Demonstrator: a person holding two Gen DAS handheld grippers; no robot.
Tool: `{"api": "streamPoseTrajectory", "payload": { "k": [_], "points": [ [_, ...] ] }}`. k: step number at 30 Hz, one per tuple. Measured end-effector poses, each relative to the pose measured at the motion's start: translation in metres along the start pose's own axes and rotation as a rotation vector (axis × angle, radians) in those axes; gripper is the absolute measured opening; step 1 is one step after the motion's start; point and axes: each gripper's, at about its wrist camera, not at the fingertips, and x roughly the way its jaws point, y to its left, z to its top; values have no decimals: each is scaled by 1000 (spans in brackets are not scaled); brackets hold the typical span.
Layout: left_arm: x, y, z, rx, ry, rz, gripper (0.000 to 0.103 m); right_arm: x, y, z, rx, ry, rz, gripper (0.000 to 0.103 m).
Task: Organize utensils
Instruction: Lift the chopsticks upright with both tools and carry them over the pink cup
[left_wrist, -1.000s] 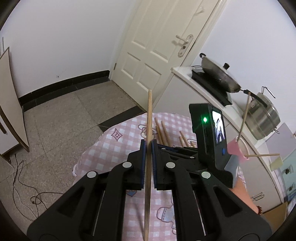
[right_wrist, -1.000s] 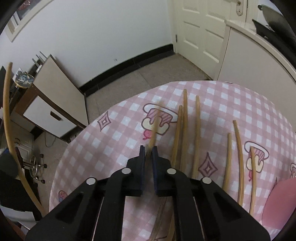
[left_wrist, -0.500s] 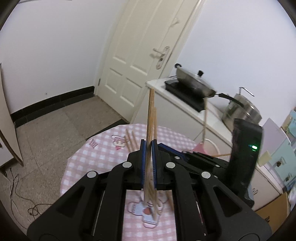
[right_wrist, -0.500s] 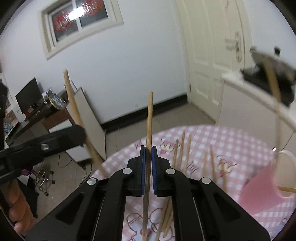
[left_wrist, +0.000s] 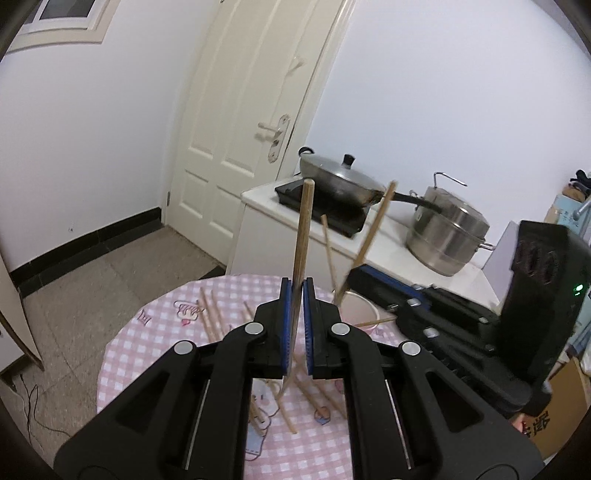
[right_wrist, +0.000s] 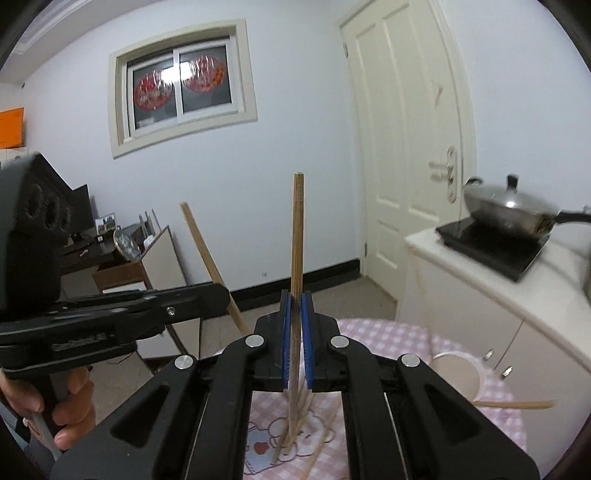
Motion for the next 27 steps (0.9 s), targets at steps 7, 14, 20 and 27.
{"api": "streamPoseTrajectory", "payload": {
  "k": [7,14,20,27],
  "points": [
    [0,-27,14,12,-48,-51,6,-37,-20,18,-38,-125,-115,4],
    [19,-59,27,22,-95,-90,6,-58,-46,24,-32,-213,-194,4],
    [41,-77,43,22,-101,-97,6,-70,-75,39,-24,-236,-229,4],
    [67,-87,55,15,-109,-89,6,-61,-117,32,6,-218,-208,4]
  ]
}}
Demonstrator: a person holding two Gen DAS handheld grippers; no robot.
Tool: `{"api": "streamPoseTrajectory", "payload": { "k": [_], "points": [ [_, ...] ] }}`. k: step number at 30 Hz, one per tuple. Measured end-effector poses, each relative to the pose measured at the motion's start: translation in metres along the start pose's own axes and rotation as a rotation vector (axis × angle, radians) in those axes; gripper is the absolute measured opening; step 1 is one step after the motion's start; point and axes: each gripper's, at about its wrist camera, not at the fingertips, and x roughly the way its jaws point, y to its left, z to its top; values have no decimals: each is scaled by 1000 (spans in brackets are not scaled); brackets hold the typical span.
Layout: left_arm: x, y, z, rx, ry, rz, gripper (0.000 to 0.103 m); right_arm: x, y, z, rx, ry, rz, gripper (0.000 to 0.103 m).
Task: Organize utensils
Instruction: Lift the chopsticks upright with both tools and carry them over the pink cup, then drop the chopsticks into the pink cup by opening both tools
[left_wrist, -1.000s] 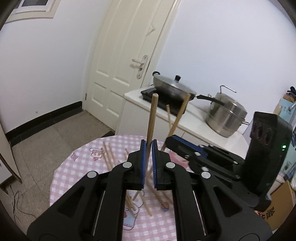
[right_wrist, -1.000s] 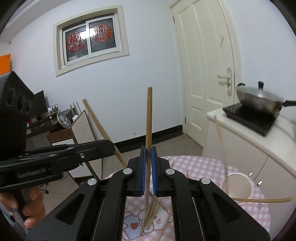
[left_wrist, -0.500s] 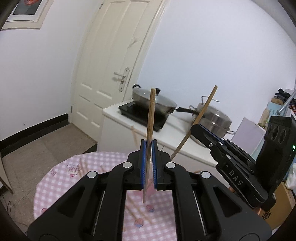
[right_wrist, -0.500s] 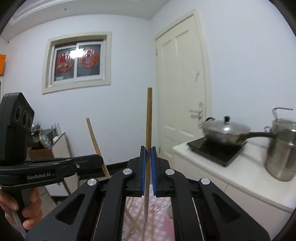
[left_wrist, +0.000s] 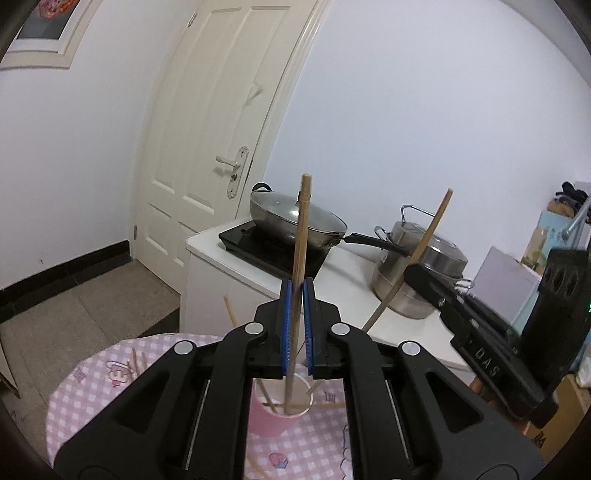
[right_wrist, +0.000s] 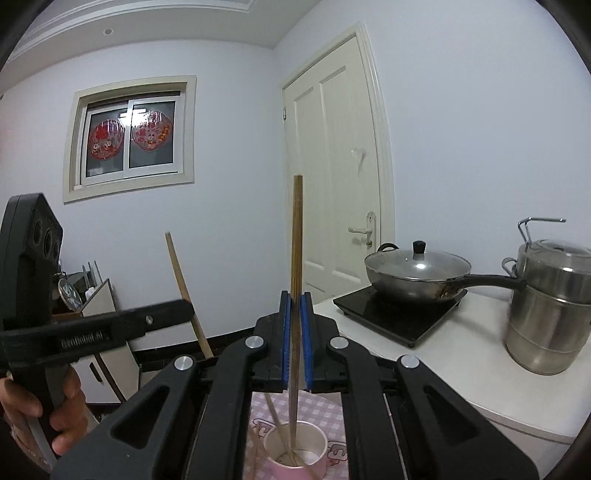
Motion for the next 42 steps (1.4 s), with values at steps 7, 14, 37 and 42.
{"api": "streamPoseTrajectory", "payload": {
  "k": [7,14,37,42],
  "points": [
    [31,2,-18,14,37,24,6,14,-33,-20,74,5,50,4],
    [51,9,-46,36,115,42,6,34,-54,-53,167,84,96,4],
    [58,17,-76,49,212,1,7,44,-54,-89,205,206,80,5],
    [56,24,-80,17,228,-2,7,37,-56,-91,215,210,72,8]
  ]
}}
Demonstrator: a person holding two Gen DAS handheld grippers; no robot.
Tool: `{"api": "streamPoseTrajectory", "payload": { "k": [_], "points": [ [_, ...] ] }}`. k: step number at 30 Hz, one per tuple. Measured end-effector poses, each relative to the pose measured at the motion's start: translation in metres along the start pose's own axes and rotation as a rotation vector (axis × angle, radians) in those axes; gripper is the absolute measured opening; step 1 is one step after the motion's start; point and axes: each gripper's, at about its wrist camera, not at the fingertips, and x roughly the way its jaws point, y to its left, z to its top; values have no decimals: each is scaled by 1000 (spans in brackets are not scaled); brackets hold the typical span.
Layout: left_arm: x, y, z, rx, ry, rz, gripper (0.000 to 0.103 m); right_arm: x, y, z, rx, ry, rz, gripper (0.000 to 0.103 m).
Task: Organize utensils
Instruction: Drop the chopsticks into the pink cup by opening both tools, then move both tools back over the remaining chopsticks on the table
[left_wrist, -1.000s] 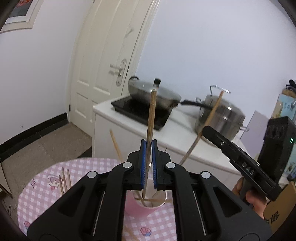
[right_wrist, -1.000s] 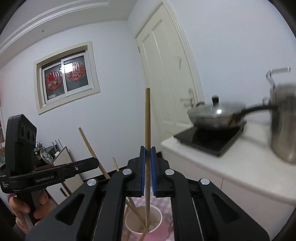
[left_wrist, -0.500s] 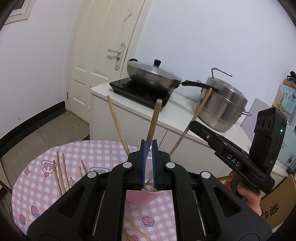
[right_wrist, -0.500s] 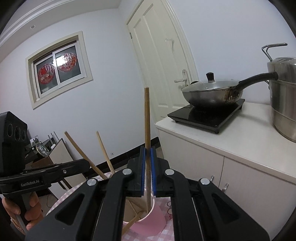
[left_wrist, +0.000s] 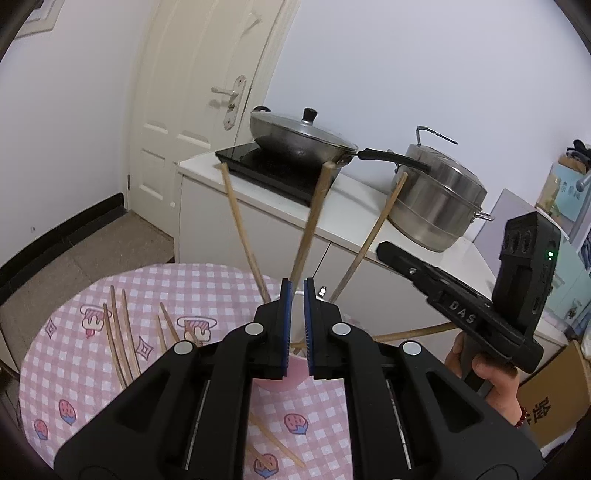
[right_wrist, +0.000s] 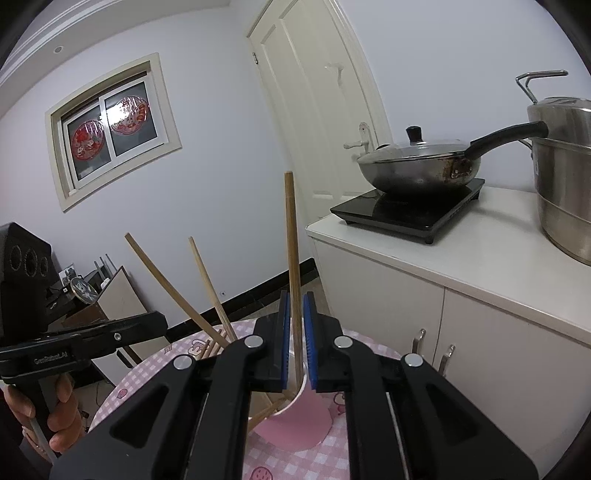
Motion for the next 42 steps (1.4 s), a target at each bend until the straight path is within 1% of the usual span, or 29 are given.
{"api": "streamPoseTrajectory", "payload": {
  "k": [4,8,12,14,16,17,20,22,25,27,29,30,33,35,36,37,40,42],
  "points": [
    [1,8,-7,-23,20,5,7,-7,-2,1,18,-3,10,8],
    [-2,14,-10,-43,23,4,7,-14,0,2,19,-6,4,8],
    [-9,15,-12,-36,34,2,7,-31,7,7,9,-42,-14,9],
    [-15,14,-14,-33,23,1,7,-43,13,10,-6,-76,-35,11],
    [-21,14,-16,-27,14,-7,7,-54,19,13,-21,-98,-54,20],
    [-24,14,-18,-27,9,-11,7,-62,25,14,-36,-115,-68,21],
    [-33,16,-22,-31,0,2,7,-76,41,11,-78,-128,-88,22],
    [-41,18,-27,-26,-14,24,7,-83,52,7,-117,-128,-91,22],
    [-53,22,-34,-23,-28,49,7,-89,67,-1,-157,-115,-99,26],
    [-60,26,-38,-33,-29,58,18,-91,75,-10,-165,-103,-110,30],
    [-71,29,-43,-46,-58,80,59,-90,82,-19,-187,-101,-149,33],
    [-78,30,-46,-40,-84,94,59,-90,85,-24,-195,-101,-165,33],
    [-89,30,-53,-4,-97,130,59,-87,90,-45,-191,-76,-189,34],
    [-93,32,-58,8,-95,140,59,-85,92,-54,-183,-66,-195,37],
    [-96,34,-61,10,-98,148,59,-84,93,-59,-182,-65,-199,42],
    [-97,37,-63,11,-98,152,59,-85,94,-63,-180,-63,-199,45],
    [-101,47,-72,6,-84,162,61,-83,98,-73,-169,-37,-168,45],
    [-102,54,-78,4,-75,178,62,-80,100,-77,-176,-20,-168,46]
  ]
}}
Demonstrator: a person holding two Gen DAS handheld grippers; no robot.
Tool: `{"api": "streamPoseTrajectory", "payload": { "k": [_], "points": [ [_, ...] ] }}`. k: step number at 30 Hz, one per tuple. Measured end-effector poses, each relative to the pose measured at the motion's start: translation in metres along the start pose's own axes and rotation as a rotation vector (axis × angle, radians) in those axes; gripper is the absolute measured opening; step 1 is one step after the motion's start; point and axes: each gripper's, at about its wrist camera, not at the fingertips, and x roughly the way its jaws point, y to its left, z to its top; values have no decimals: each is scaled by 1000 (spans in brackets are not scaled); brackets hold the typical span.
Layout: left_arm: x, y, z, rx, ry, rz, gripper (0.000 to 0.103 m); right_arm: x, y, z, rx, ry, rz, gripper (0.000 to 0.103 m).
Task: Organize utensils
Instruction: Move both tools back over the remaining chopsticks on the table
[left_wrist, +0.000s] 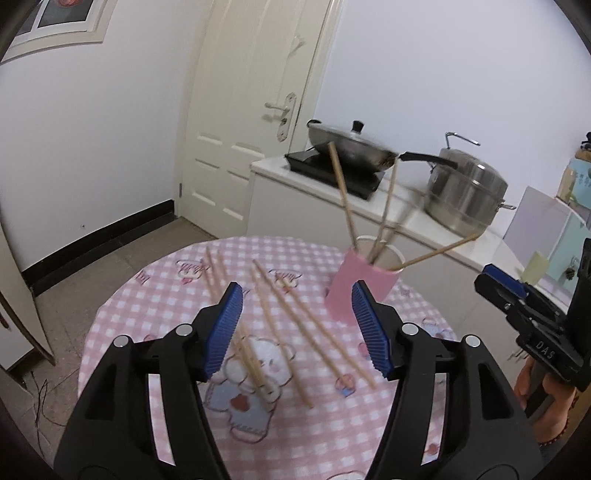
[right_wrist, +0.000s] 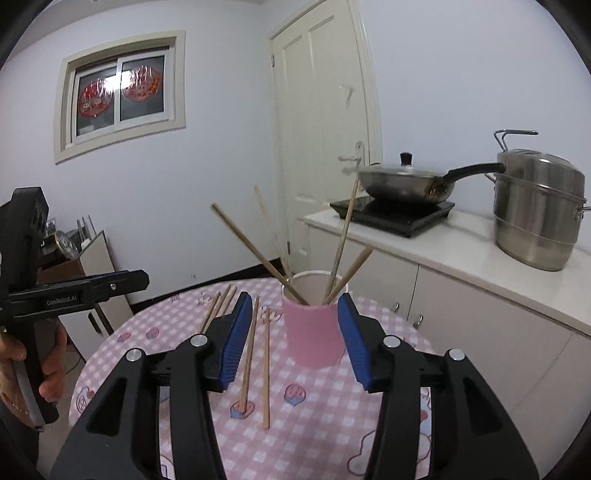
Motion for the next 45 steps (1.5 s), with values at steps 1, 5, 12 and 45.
{"api": "streamPoseTrajectory", "payload": {
  "k": [1,5,12,45],
  "points": [
    [-1,3,-2,-3,1,4,62,0,2,-1,-3,5,1,46],
    [1,20,-8,-32,18,23,63,6,5,-5,8,27,11,46],
    [24,43,-19,-85,106,42,63,19,12,-16,12,67,33,46],
    [127,62,-51,-115,459,232,62,71,24,-62,51,264,151,54]
  ]
}}
